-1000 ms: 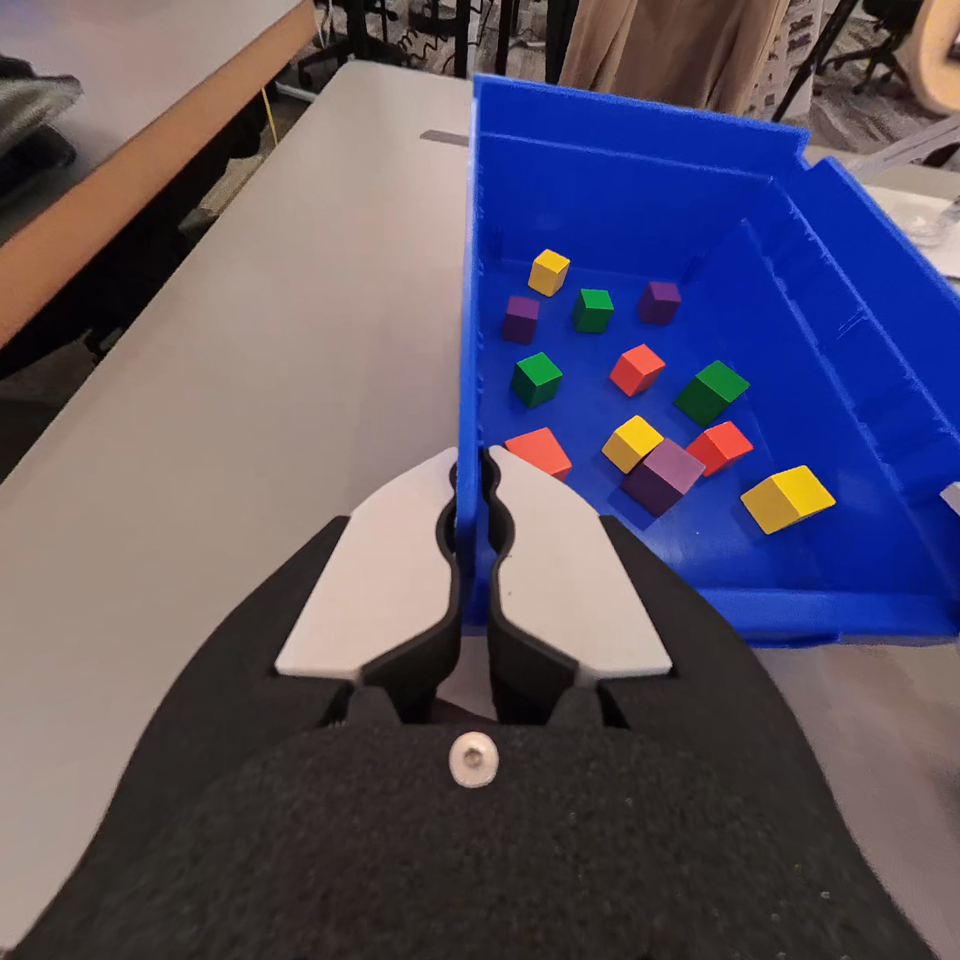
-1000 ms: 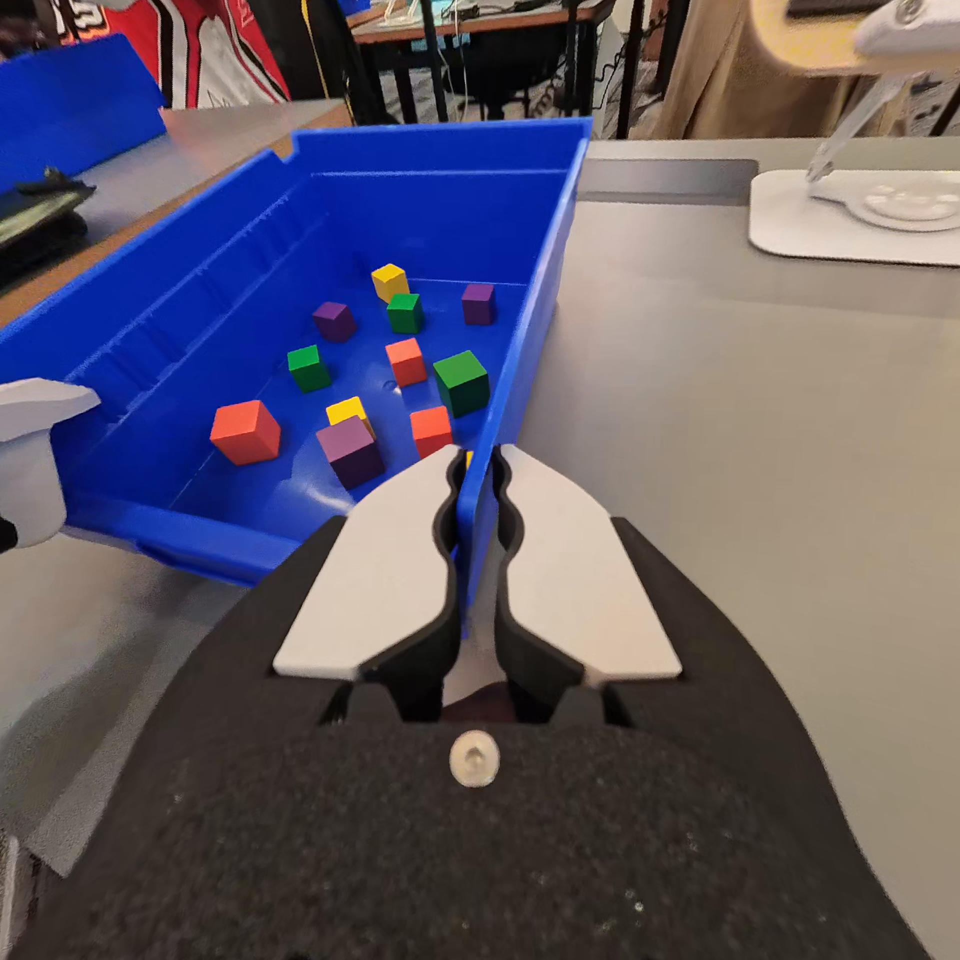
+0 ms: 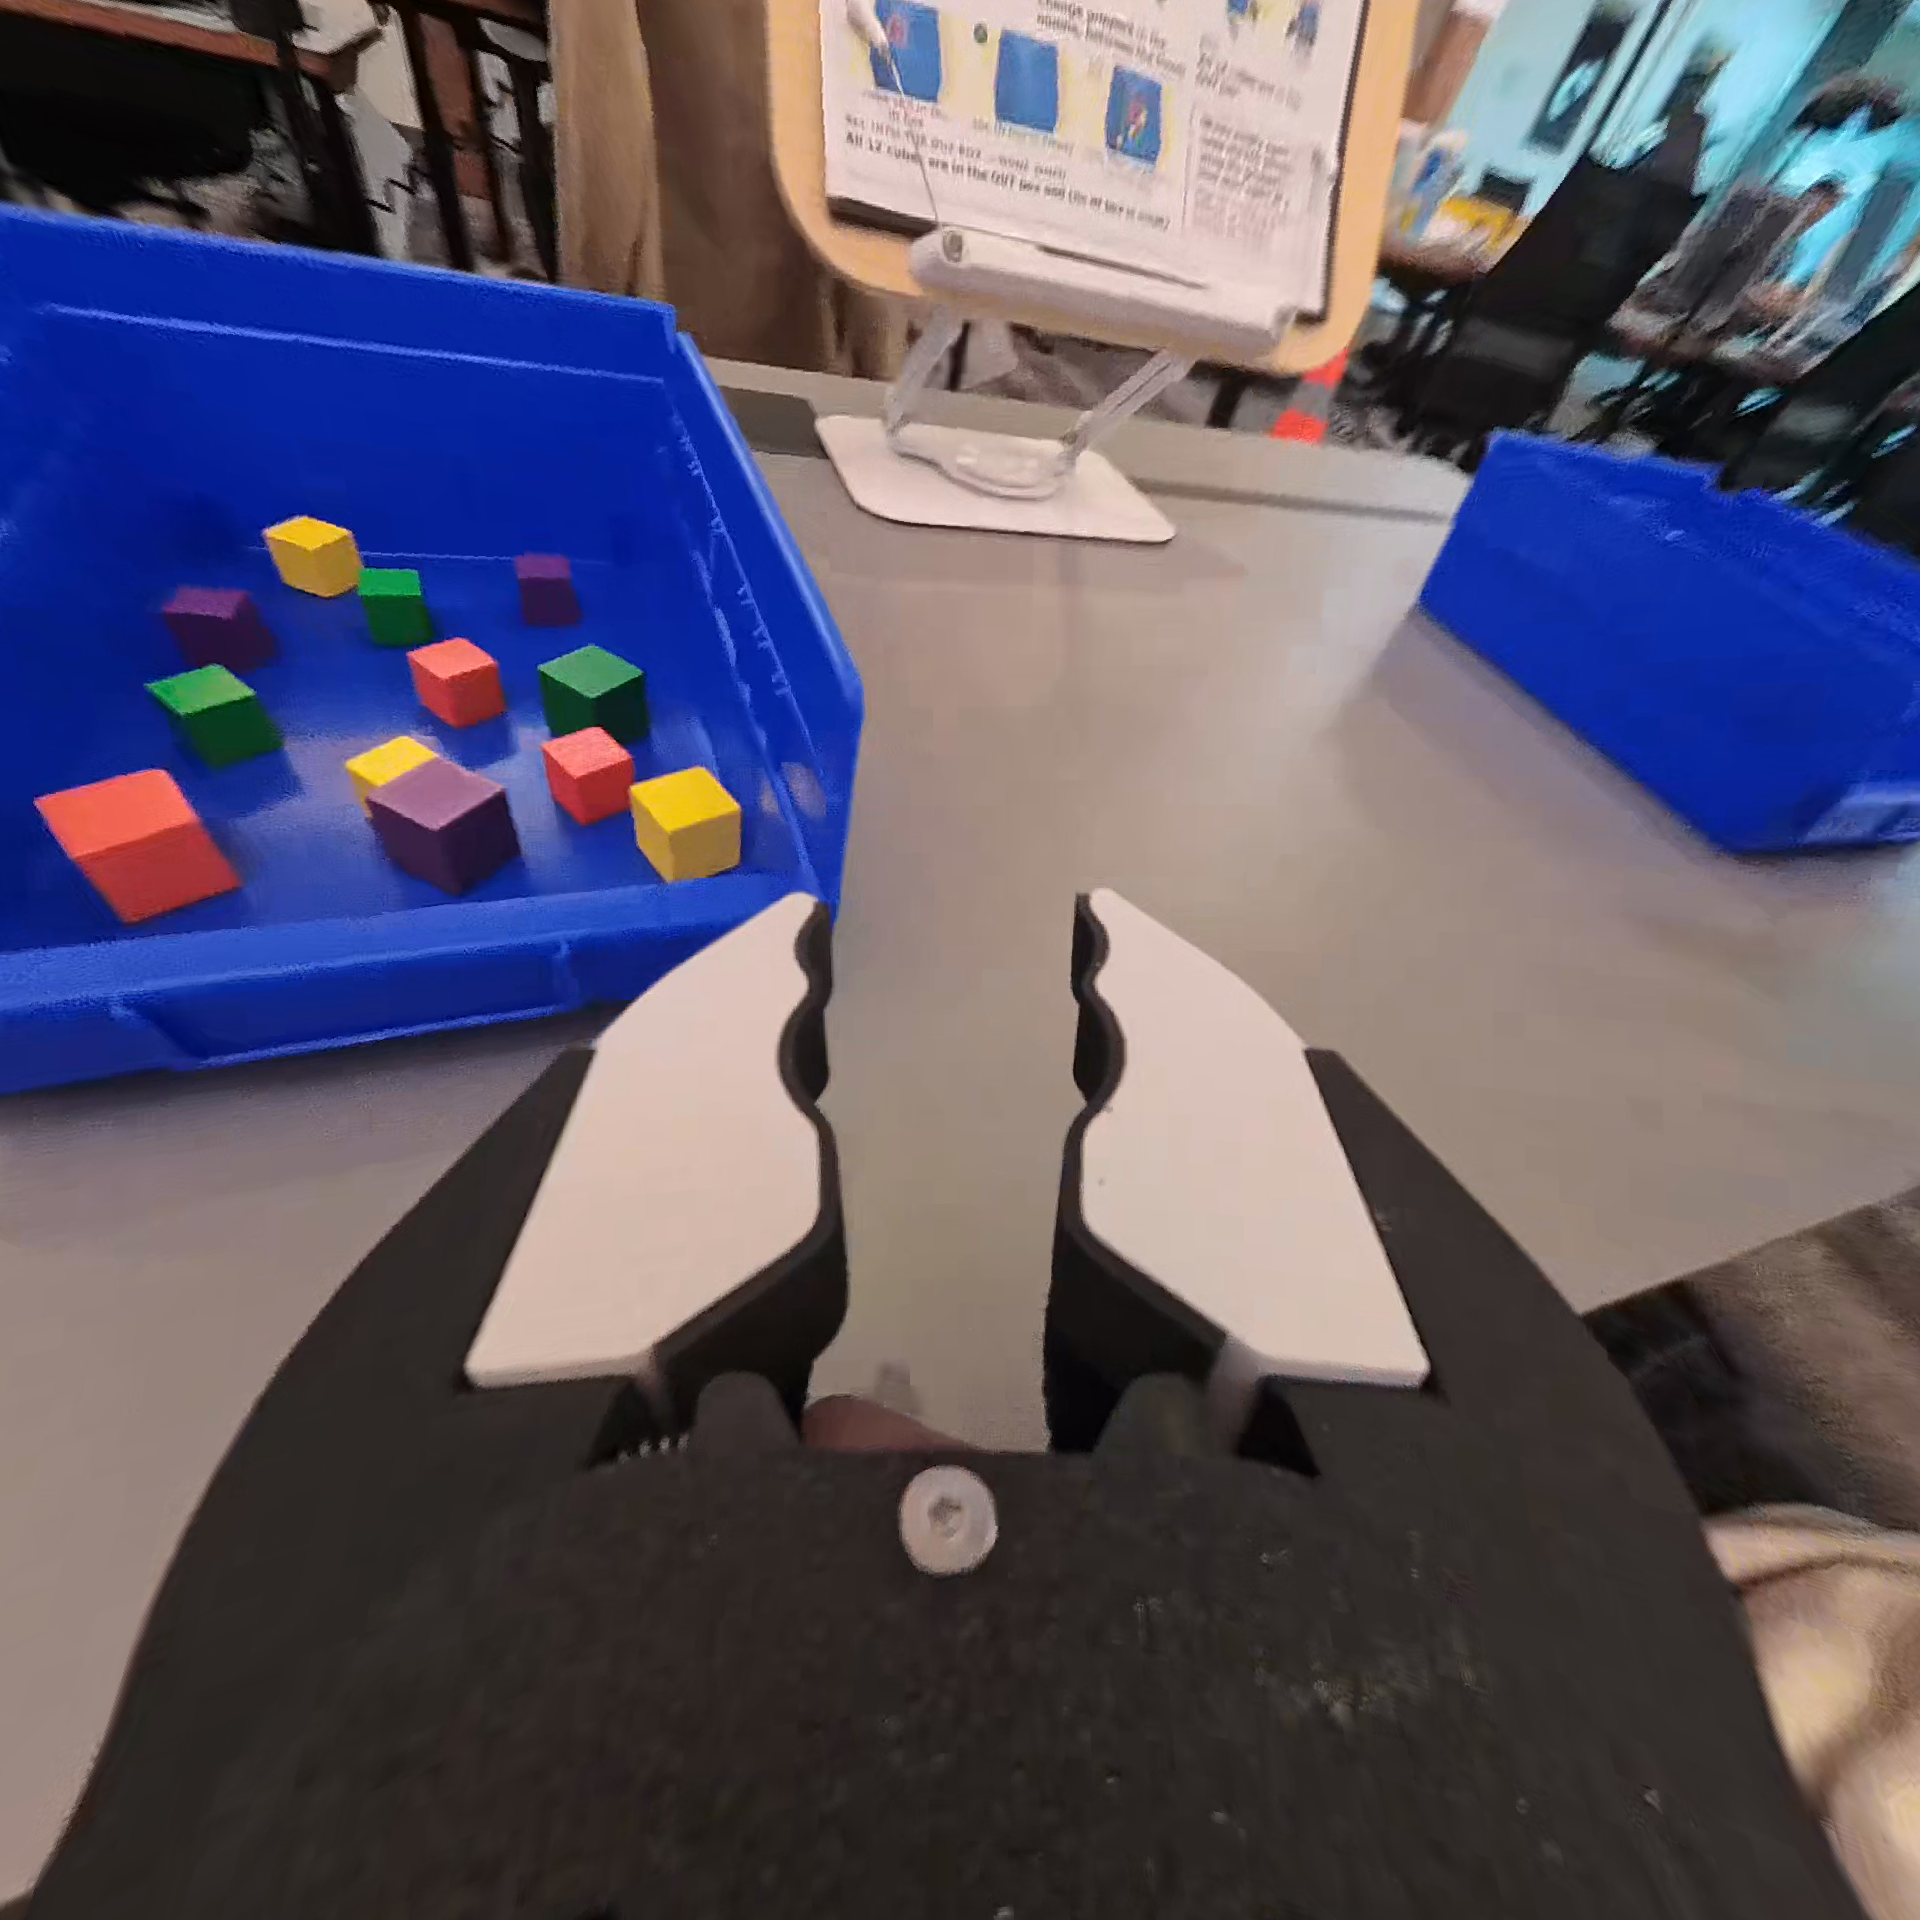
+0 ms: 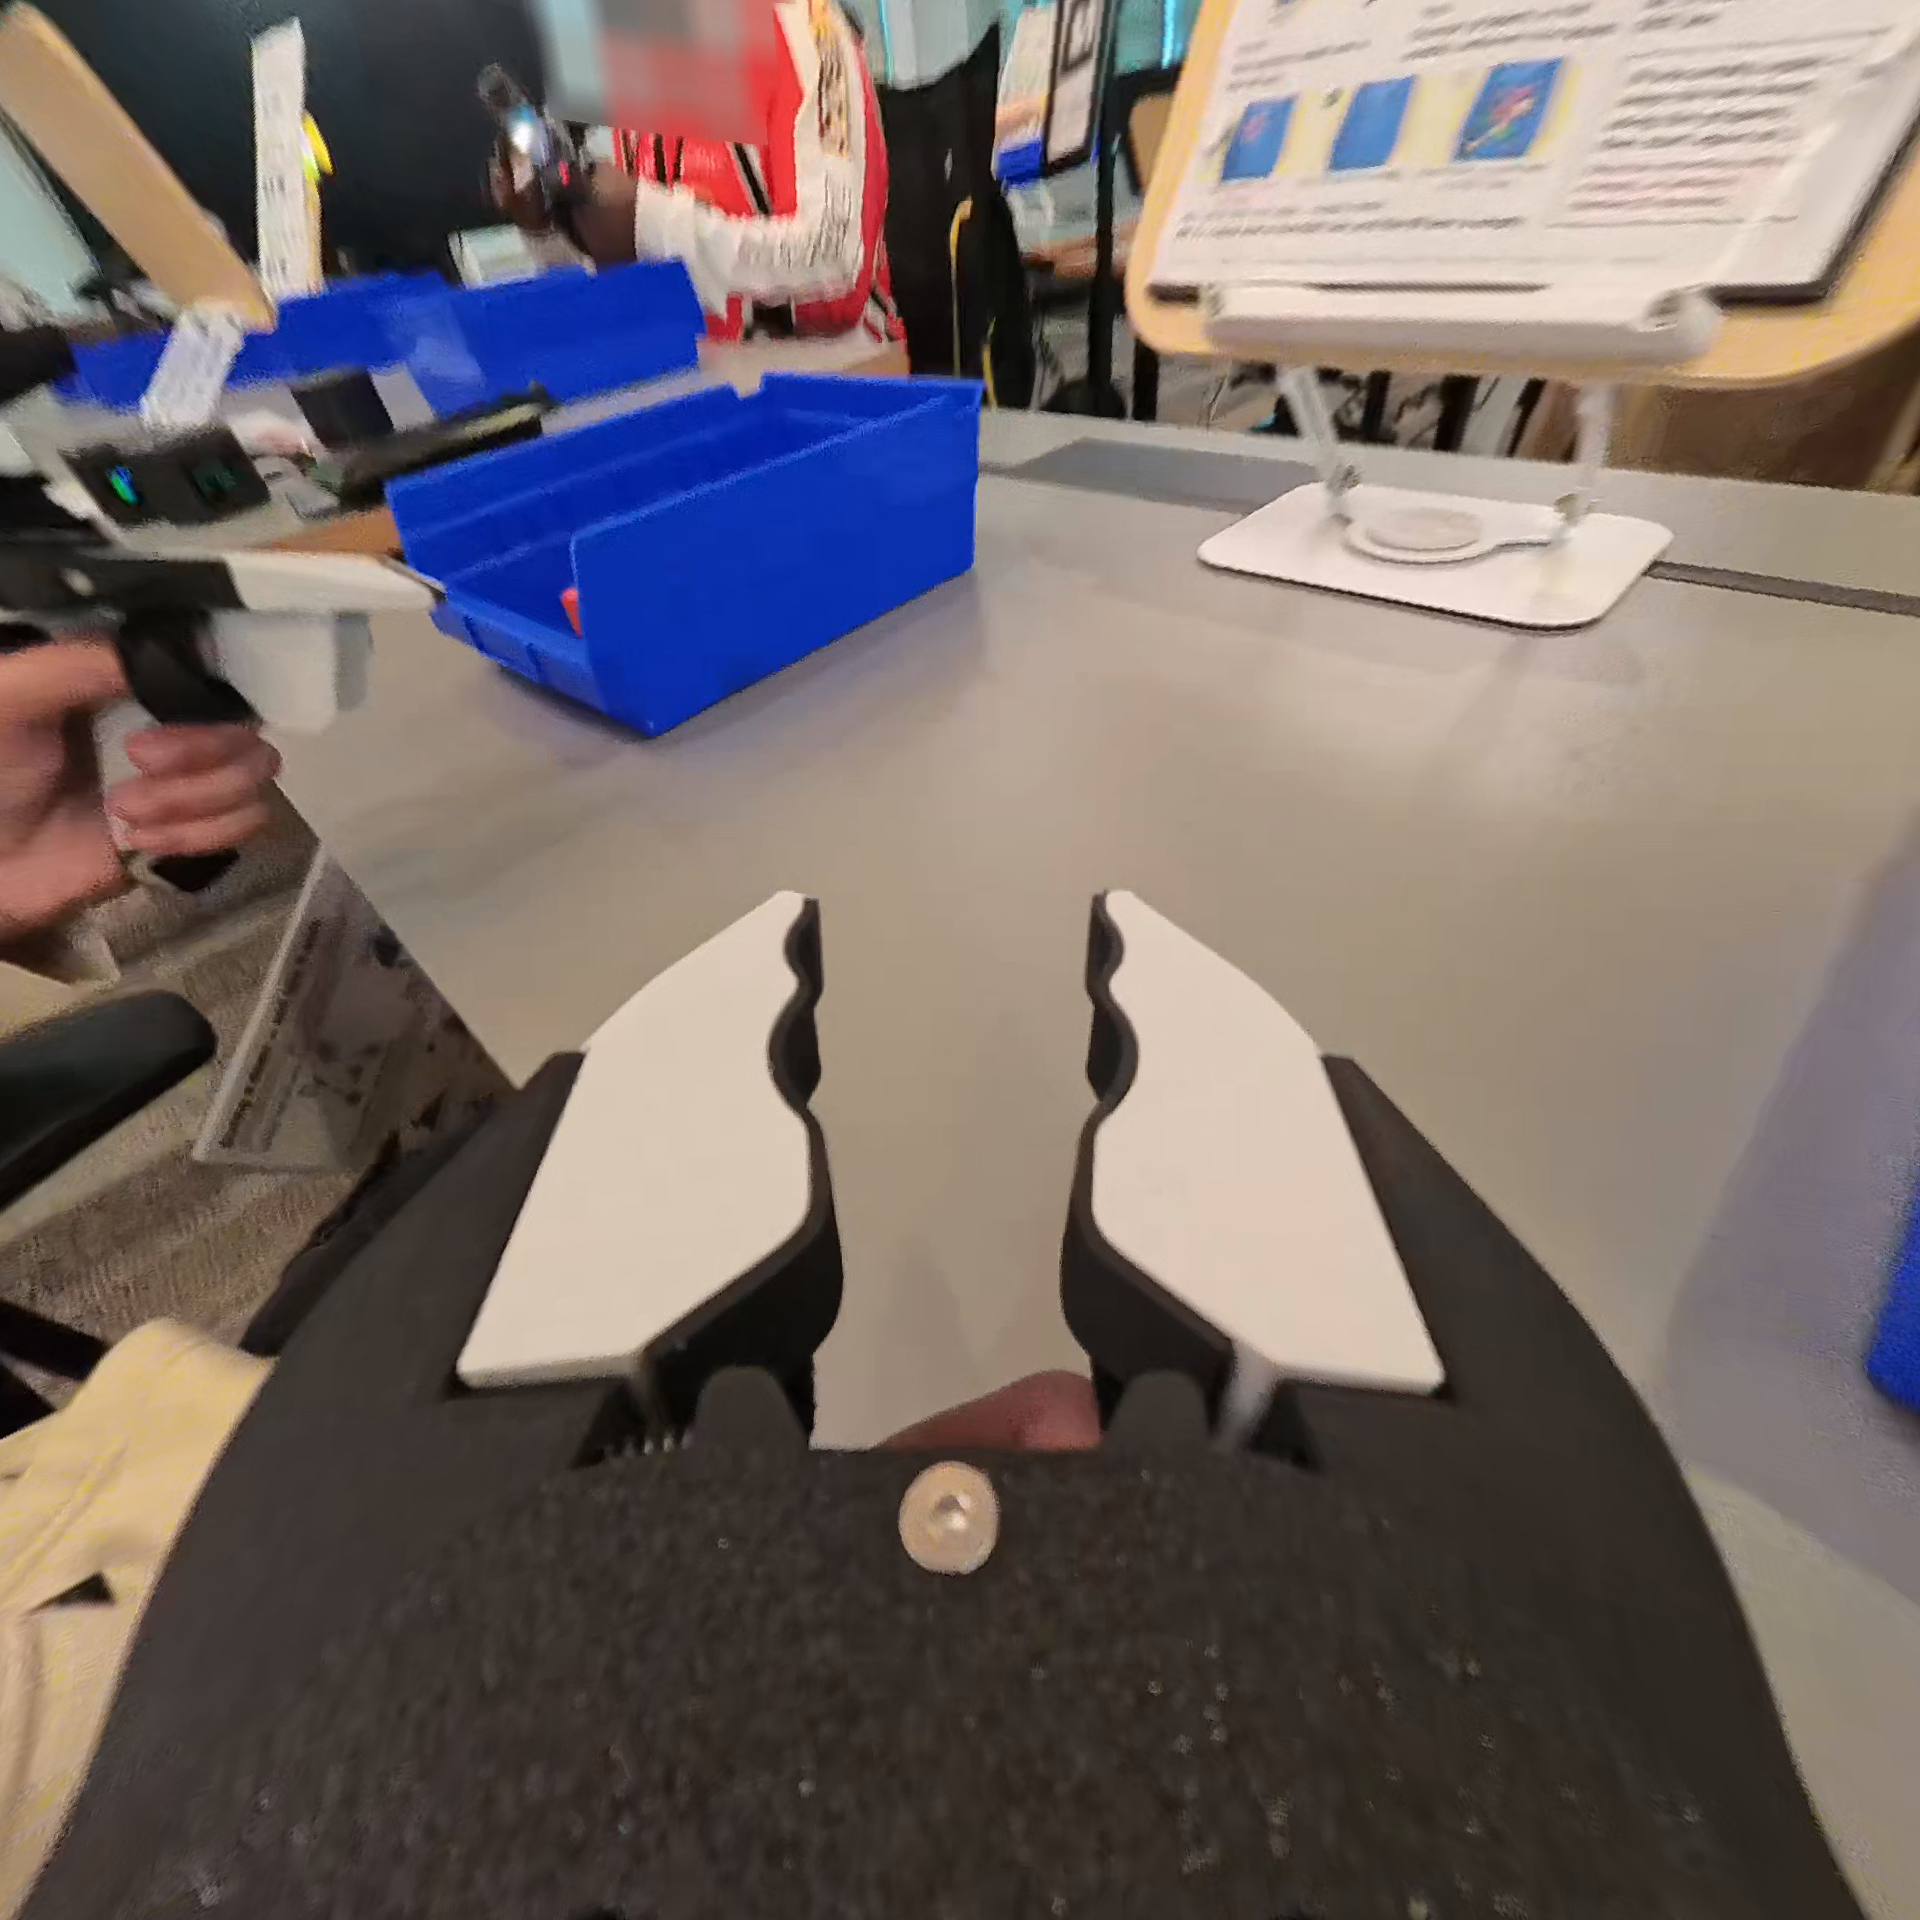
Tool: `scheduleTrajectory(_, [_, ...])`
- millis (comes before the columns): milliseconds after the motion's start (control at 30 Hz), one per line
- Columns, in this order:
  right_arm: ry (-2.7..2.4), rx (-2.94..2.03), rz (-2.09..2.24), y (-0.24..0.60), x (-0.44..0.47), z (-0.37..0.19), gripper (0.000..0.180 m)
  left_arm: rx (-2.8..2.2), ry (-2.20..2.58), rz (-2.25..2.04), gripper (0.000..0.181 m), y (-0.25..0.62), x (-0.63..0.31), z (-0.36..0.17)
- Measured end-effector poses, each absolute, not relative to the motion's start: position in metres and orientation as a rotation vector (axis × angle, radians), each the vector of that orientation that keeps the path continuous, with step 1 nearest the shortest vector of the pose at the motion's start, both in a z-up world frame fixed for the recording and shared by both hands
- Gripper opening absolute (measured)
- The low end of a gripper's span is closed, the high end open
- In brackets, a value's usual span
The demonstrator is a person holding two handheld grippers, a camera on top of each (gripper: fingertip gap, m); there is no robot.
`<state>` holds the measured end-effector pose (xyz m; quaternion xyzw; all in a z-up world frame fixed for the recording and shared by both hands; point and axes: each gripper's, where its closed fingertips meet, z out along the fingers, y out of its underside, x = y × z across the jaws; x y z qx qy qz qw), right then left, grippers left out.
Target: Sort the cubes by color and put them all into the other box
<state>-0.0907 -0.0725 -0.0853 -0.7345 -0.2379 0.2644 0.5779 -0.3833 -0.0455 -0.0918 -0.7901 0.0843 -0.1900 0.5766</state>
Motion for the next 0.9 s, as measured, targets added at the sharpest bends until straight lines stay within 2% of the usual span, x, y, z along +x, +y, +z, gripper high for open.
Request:
scheduleTrajectory(133, [-0.482,-1.628,0.654,-0.099,-0.055,-0.076,0.046,-1.865,0.246,-0.336,0.045,-0.051,-0.368,-0.100])
scheduleTrajectory(300, [-0.453,-1.594,0.428,-0.084,-0.021,-0.081,0.039,-1.927,0.283,-0.371,0.046,-0.044,-0.353,-0.119])
scheduleTrajectory(467, [-0.428,-1.637,0.524,-0.088,-0.026,-0.098,0.038,-1.952,0.363,-0.362,0.049,-0.040,-0.342,-0.129])
scheduleTrajectory(733, [-0.424,-1.622,0.380,-0.088,-0.010,-0.098,0.035,-1.963,0.509,-0.368,0.050,-0.042,-0.327,-0.133])
scheduleTrajectory(900, [-0.392,-1.672,0.528,-0.089,-0.024,-0.106,0.034,-2.009,0.577,-0.350,0.047,-0.035,-0.362,-0.096])
